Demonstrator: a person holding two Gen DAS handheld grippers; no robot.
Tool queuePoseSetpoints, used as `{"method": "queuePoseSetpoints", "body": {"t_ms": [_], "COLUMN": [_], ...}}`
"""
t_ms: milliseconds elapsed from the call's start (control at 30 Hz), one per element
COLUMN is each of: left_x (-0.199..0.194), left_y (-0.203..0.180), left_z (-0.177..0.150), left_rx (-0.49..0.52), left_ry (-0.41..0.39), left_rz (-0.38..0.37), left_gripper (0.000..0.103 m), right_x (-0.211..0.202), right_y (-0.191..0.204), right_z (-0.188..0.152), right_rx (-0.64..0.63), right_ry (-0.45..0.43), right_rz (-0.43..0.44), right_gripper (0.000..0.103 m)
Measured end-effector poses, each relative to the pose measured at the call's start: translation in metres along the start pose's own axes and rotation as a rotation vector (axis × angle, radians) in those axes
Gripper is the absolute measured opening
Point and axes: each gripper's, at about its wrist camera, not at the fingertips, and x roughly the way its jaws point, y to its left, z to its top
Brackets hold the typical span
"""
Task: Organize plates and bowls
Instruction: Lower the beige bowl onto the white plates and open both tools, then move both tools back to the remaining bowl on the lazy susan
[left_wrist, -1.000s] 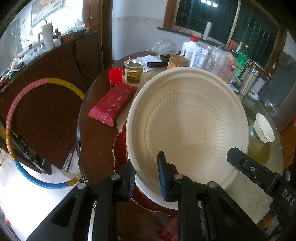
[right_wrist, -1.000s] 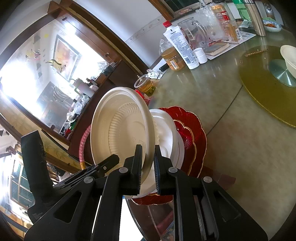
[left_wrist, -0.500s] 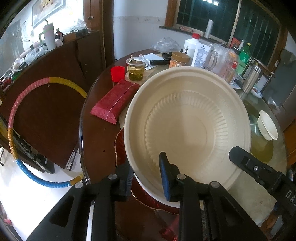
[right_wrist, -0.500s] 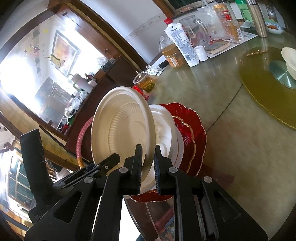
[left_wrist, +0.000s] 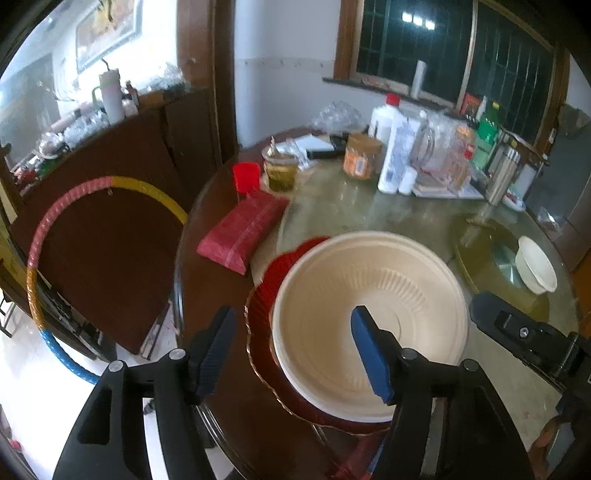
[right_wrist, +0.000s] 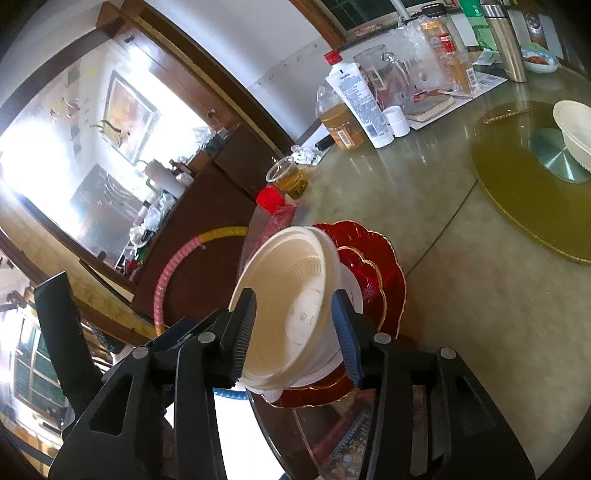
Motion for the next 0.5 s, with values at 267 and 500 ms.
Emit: {"method": "queuePoseSetpoints", "body": {"t_ms": [267, 500], "left_x": [-0.041, -0.050], "left_y": [0.001, -0.012], "left_z": [0.007, 0.013], "left_rx": [-0.043, -0.051], "left_ry": [-0.252, -0.314], "left_rz": [0.047, 0.012], "left_gripper": [0.085, 0.087], "right_x": [-0.018, -0.019], "right_y": [-0.010, -0.025], "right_z": [0.006, 0.007], "right_rx": [0.075, 0.135], "right_ry": [-0.062, -0.024], "right_rz": [0.045, 0.123], "right_gripper": [0.082, 0.082]}}
